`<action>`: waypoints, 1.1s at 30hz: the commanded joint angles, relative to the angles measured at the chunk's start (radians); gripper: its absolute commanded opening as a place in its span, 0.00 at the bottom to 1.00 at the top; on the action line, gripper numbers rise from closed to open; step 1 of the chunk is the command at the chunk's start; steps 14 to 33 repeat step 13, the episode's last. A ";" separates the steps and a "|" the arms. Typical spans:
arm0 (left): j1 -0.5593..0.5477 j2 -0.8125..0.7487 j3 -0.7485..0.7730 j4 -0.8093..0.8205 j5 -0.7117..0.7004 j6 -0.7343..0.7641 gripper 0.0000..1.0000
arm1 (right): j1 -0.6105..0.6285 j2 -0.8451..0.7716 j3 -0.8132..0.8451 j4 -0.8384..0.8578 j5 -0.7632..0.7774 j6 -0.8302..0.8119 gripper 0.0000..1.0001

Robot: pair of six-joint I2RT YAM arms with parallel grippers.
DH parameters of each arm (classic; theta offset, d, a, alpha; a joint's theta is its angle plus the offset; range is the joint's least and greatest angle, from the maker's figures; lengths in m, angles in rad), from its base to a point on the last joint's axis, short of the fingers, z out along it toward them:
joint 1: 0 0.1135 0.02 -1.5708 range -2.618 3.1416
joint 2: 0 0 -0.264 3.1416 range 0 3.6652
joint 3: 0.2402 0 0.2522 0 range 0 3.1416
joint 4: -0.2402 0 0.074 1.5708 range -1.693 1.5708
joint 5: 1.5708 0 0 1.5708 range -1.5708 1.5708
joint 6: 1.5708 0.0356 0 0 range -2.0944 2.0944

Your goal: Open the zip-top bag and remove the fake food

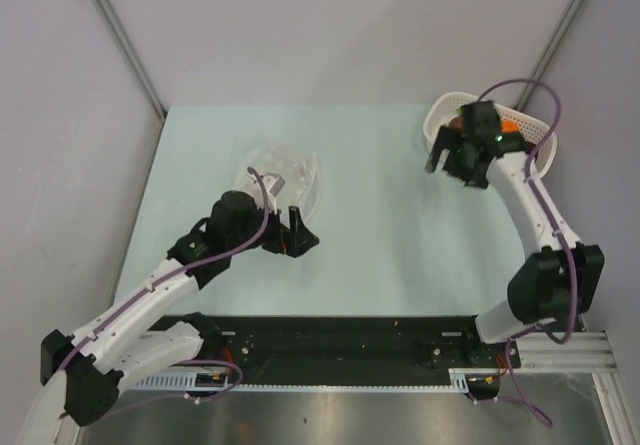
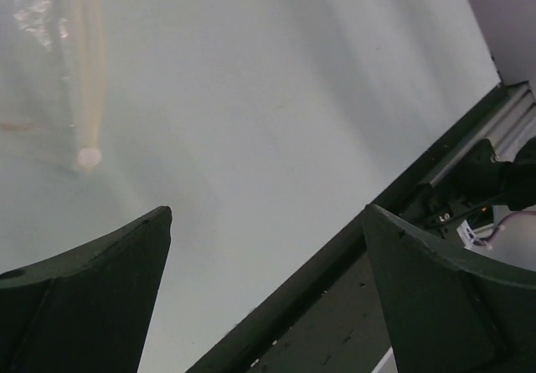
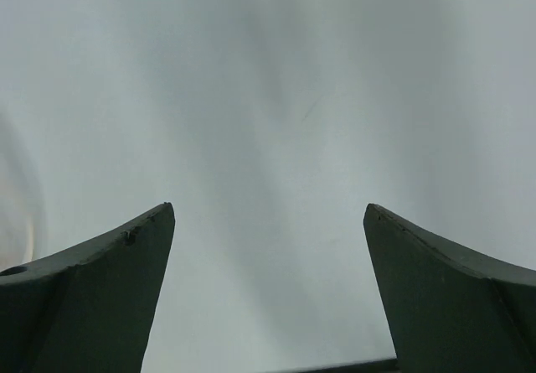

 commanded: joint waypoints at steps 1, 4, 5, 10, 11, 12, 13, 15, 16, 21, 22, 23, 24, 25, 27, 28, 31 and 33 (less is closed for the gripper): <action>-0.086 -0.079 -0.073 0.205 0.026 -0.083 1.00 | 0.185 -0.196 -0.245 0.127 -0.237 0.171 1.00; -0.120 -0.155 -0.175 0.358 0.041 -0.195 1.00 | 0.384 -0.339 -0.398 0.231 -0.195 0.222 0.99; -0.135 -0.177 -0.234 0.459 0.038 -0.227 1.00 | 0.419 -0.372 -0.435 0.242 -0.191 0.261 1.00; -0.157 -0.344 -0.363 0.640 0.018 -0.419 0.99 | 0.533 -0.631 -0.681 0.239 -0.215 0.398 1.00; -0.158 -0.361 -0.389 0.677 0.022 -0.435 1.00 | 0.544 -0.697 -0.722 0.250 -0.227 0.418 1.00; -0.158 -0.378 -0.397 0.693 0.029 -0.457 0.99 | 0.553 -0.760 -0.788 0.265 -0.238 0.456 1.00; -0.158 -0.416 -0.405 0.706 0.045 -0.470 0.99 | 0.568 -0.901 -0.817 0.296 -0.253 0.470 1.00; -0.158 -0.416 -0.405 0.706 0.045 -0.470 0.99 | 0.568 -0.901 -0.817 0.296 -0.253 0.470 1.00; -0.158 -0.416 -0.405 0.706 0.045 -0.470 0.99 | 0.568 -0.901 -0.817 0.296 -0.253 0.470 1.00; -0.158 -0.416 -0.405 0.706 0.045 -0.470 0.99 | 0.568 -0.901 -0.817 0.296 -0.253 0.470 1.00; -0.158 -0.416 -0.405 0.706 0.045 -0.470 0.99 | 0.568 -0.901 -0.817 0.296 -0.253 0.470 1.00; -0.158 -0.416 -0.405 0.706 0.045 -0.470 0.99 | 0.568 -0.901 -0.817 0.296 -0.253 0.470 1.00; -0.158 -0.416 -0.405 0.706 0.045 -0.470 0.99 | 0.568 -0.901 -0.817 0.296 -0.253 0.470 1.00; -0.158 -0.416 -0.405 0.706 0.045 -0.470 0.99 | 0.568 -0.901 -0.817 0.296 -0.253 0.470 1.00; -0.158 -0.416 -0.405 0.706 0.045 -0.470 0.99 | 0.568 -0.901 -0.817 0.296 -0.253 0.470 1.00; -0.158 -0.416 -0.405 0.706 0.045 -0.470 0.99 | 0.568 -0.901 -0.817 0.296 -0.253 0.470 1.00; -0.158 -0.416 -0.405 0.706 0.045 -0.470 0.99 | 0.568 -0.901 -0.817 0.296 -0.253 0.470 1.00; -0.158 -0.416 -0.405 0.706 0.045 -0.470 0.99 | 0.568 -0.901 -0.817 0.296 -0.253 0.470 1.00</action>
